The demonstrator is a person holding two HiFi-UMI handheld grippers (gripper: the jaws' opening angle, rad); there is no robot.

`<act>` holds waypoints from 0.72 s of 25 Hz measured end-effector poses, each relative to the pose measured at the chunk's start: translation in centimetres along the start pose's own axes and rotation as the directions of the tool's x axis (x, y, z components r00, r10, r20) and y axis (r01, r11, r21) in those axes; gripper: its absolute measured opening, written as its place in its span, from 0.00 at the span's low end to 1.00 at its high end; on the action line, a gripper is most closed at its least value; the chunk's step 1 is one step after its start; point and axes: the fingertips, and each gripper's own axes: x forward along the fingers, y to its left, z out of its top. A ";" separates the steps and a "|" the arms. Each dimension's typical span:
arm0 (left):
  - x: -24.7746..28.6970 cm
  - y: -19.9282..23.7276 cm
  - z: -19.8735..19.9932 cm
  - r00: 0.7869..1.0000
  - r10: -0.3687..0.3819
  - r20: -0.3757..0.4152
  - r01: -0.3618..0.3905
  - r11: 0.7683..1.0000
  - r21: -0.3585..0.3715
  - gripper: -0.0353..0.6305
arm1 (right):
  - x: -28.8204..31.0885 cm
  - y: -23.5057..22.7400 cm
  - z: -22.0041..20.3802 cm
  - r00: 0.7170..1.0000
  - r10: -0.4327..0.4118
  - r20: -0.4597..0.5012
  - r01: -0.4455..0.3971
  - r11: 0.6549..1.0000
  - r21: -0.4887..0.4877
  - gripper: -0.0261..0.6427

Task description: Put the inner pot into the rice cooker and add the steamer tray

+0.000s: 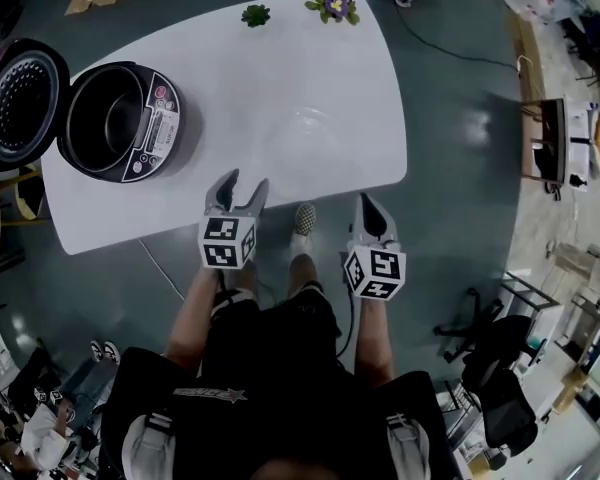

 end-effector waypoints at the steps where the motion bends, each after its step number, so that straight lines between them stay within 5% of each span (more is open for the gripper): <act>1: 0.6 0.2 -0.5 1.000 0.005 -0.019 -0.005 1.000 -0.017 0.46 | 0.3 -0.2 -0.2 1.000 0.000 -0.007 0.000 1.000 0.001 0.05; 18: 8.5 1.7 -6.8 0.976 0.064 -0.207 -0.084 0.993 -0.088 0.49 | 4.7 -4.4 -4.7 0.990 -0.004 -0.139 0.009 0.999 0.037 0.05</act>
